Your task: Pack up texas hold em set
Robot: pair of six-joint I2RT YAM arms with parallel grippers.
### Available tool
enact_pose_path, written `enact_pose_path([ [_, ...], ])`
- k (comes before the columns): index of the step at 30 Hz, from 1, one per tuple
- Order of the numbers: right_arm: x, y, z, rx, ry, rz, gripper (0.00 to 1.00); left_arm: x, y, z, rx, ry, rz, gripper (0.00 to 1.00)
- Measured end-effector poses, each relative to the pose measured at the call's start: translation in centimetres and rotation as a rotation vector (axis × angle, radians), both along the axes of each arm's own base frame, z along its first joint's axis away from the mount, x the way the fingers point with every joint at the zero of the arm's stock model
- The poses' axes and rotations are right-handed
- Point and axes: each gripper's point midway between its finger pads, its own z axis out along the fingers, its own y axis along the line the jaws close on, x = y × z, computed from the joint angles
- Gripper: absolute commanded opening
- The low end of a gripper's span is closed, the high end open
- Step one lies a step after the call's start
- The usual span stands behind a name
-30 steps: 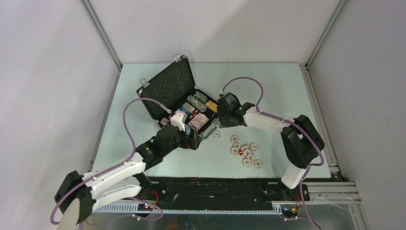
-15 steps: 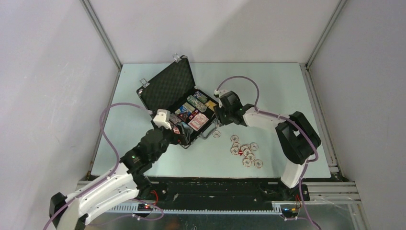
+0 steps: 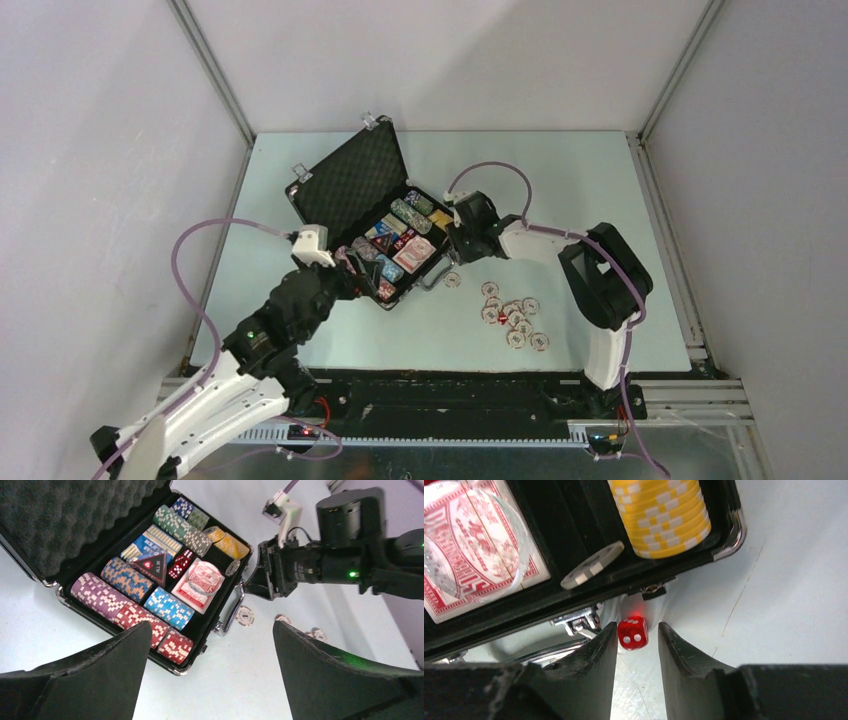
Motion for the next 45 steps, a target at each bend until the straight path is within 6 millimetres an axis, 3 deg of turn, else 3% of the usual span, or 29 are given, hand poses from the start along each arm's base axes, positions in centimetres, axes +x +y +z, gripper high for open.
enact_pose_path([
  [5, 0.9, 0.7, 0.1, 0.006, -0.006, 0.002, 0.23, -0.5, 0.4, 1.9, -0.029, -0.012, 0.004, 0.98],
  [8, 0.9, 0.8, 0.1, 0.006, -0.005, 0.004, 0.06, -0.8, 0.7, 3.4, -0.045, -0.018, 0.006, 0.98],
  [10, 0.9, 0.8, 0.1, 0.004, -0.004, 0.006, 0.0, -1.1, 1.0, 4.7, -0.065, -0.029, 0.007, 0.98],
  [20, -0.2, 0.5, 0.1, -0.004, -0.025, -0.051, 0.0, -4.9, 4.2, 13.5, -0.344, -0.186, 0.009, 0.98],
  [25, -1.6, -0.1, 0.9, 0.042, -0.026, -0.084, 0.0, -6.8, 5.0, 15.2, -0.481, -0.238, -0.033, 0.98],
  [33, -2.4, -0.8, 3.9, 0.14, -0.08, -0.114, 0.0, -8.6, 3.9, 18.3, -0.637, -0.299, -0.153, 0.98],
  [40, -2.6, -1.5, 6.9, 0.208, -0.135, -0.134, 0.0, -9.2, 3.1, 19.2, -0.683, -0.298, -0.207, 0.98],
  [45, -2.8, -1.6, 7.6, 0.229, -0.143, -0.141, 0.0, -10.1, 2.7, 20.1, -0.721, -0.309, -0.262, 0.98],
])
